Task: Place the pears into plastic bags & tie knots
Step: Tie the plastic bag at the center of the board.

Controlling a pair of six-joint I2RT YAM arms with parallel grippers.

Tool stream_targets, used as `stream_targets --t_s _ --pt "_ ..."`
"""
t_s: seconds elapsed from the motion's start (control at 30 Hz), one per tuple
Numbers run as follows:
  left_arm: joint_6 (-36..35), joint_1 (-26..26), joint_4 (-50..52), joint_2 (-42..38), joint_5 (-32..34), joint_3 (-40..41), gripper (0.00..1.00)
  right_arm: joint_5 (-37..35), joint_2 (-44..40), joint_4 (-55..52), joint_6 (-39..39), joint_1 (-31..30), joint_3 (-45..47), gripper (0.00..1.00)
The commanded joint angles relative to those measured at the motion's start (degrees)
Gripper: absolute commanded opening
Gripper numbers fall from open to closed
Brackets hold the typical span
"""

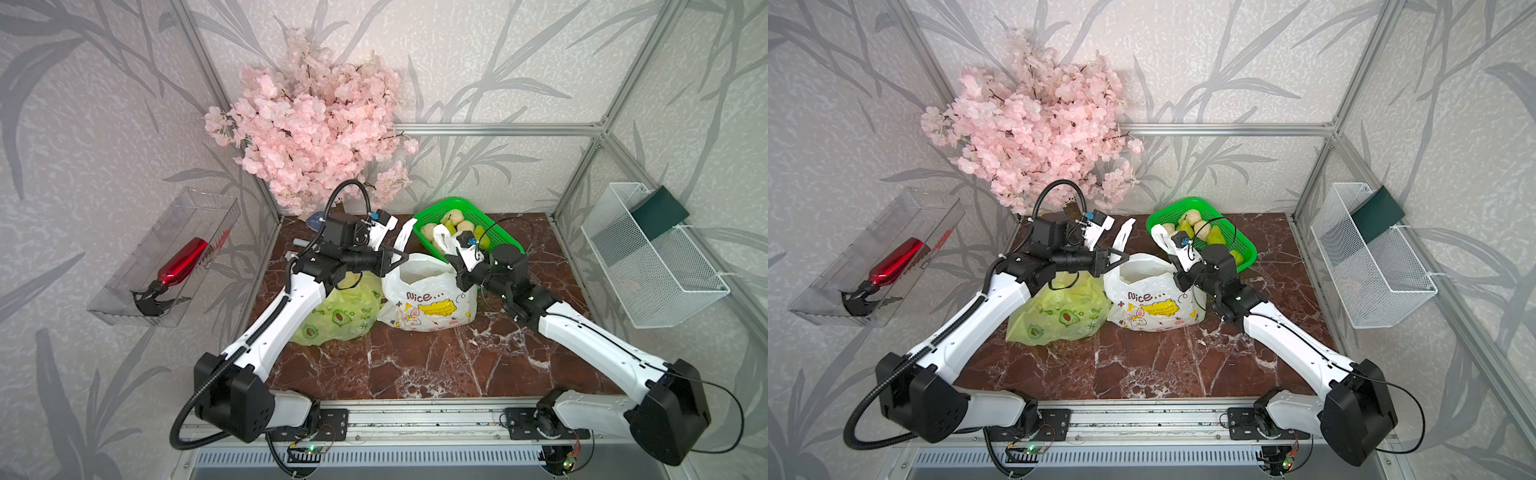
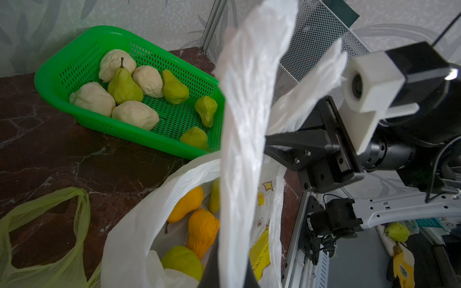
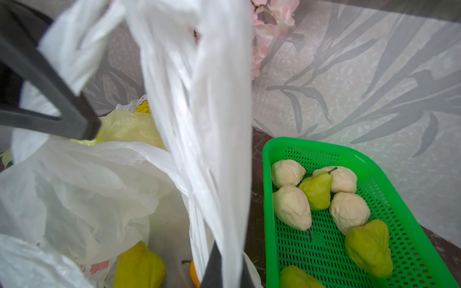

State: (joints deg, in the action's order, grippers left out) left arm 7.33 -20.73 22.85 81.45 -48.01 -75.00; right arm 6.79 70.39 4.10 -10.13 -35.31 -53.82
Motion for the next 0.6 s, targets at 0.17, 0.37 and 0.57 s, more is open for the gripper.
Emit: stream_targets --t_s 0.17,0.37,0.57 --pt "-12.8 -2.4 11.9 6.8 -11.8 -7.6 0.07 -2.9 2.8 -10.9 -10.6 -6.2 -8.8 0.0" --pt "-14.5 -2.3 3.9 3.2 -15.1 -3.2 0.3 1.0 6.9 -17.7 -10.6 -7.6 -14.6 0.0" --pt "-13.9 -1.4 2.0 3.5 -14.4 -4.4 0.38 3.7 8.0 -21.0 -11.0 -7.8 -16.7 0.0"
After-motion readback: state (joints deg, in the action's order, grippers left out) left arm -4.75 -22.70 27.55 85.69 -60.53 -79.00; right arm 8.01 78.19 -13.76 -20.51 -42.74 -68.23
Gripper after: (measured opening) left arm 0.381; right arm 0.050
